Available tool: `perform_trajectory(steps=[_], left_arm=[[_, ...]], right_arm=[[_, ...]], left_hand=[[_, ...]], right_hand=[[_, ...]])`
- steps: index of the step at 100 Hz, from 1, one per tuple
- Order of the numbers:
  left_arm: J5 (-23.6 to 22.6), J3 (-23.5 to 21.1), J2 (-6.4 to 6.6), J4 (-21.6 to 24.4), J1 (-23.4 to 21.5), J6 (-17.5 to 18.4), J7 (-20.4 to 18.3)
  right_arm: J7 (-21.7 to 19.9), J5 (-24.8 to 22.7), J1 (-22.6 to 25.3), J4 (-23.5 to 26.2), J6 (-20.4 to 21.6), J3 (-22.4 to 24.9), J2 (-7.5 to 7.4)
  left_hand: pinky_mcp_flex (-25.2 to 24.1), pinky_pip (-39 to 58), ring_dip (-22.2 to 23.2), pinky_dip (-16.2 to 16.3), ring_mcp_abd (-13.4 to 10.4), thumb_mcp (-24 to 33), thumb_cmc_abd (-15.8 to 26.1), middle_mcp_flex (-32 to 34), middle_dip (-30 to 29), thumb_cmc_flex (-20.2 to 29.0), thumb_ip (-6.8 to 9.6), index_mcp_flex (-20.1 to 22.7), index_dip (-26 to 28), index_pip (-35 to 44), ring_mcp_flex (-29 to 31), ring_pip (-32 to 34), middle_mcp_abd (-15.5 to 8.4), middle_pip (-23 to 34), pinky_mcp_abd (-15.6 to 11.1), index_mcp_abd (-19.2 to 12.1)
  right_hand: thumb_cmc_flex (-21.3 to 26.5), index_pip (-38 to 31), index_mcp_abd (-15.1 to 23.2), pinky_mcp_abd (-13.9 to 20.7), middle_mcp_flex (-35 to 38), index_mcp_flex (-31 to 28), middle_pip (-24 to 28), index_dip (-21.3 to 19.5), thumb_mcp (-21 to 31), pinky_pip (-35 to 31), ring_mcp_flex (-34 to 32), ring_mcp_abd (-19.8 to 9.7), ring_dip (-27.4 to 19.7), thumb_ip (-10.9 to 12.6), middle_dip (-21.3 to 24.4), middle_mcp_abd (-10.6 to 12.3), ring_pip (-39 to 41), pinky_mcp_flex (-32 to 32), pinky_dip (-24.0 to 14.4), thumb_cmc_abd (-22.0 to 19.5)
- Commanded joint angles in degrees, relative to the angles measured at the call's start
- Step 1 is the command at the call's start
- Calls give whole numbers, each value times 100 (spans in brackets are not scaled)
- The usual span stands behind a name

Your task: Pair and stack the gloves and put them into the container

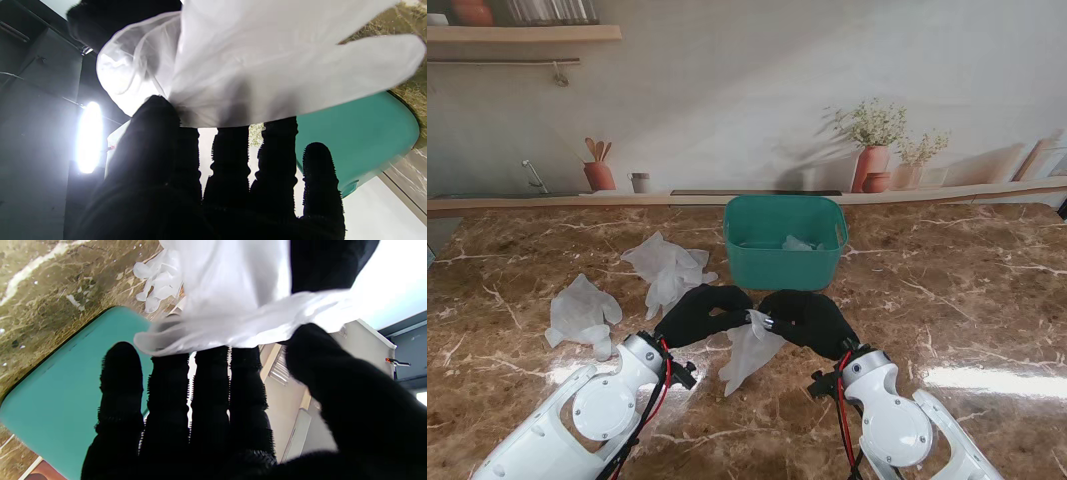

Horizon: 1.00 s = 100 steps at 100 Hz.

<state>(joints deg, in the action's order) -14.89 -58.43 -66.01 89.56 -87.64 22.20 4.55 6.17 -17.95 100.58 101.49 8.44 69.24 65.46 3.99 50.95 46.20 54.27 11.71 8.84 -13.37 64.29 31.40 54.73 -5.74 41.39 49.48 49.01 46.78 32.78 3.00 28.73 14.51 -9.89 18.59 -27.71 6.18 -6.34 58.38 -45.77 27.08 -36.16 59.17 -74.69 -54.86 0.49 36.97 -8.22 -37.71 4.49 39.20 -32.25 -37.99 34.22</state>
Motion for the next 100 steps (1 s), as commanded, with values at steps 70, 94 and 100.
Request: perform_trajectory(steps=[70, 94, 100], left_arm=[[367, -23, -77, 28, -49, -192, 0], [380, -76, -47, 59, -90, -175, -91], [374, -105, -38, 72, -107, -173, -111]], right_arm=[[1065, -1420, -167, -677, 450, -280, 88], [1663, -1404, -262, -830, 387, -350, 225], [1662, -1325, -234, -800, 388, -294, 239]], left_hand=[[-4, 849, 323, -419, 77, 1282, -262, 697, 376, -472, -258, -49, -172, 325, 525, 636, 94, 369, 34, -80], [-21, 818, 319, -458, 44, 1244, -243, 676, 387, -478, -255, -57, -144, 308, 496, 628, 49, 370, 10, -124], [-34, 805, 318, -467, 41, 1235, -235, 669, 390, -481, -252, -56, -137, 307, 487, 624, 43, 372, 11, -144]], right_hand=[[1079, 565, 92, 95, -1073, 807, -282, 172, -2727, 973, 916, -310, 78, 293, 561, 214, -567, 648, -564, 400], [762, -1919, 1269, 122, -402, -59, -38, 1198, -99, 592, 685, -330, 167, -929, 271, 259, -177, 477, -491, 429], [709, -2141, 1354, 134, -382, -275, -87, 1322, 57, 549, 708, -315, 165, -880, 299, 228, -166, 504, -487, 227]])
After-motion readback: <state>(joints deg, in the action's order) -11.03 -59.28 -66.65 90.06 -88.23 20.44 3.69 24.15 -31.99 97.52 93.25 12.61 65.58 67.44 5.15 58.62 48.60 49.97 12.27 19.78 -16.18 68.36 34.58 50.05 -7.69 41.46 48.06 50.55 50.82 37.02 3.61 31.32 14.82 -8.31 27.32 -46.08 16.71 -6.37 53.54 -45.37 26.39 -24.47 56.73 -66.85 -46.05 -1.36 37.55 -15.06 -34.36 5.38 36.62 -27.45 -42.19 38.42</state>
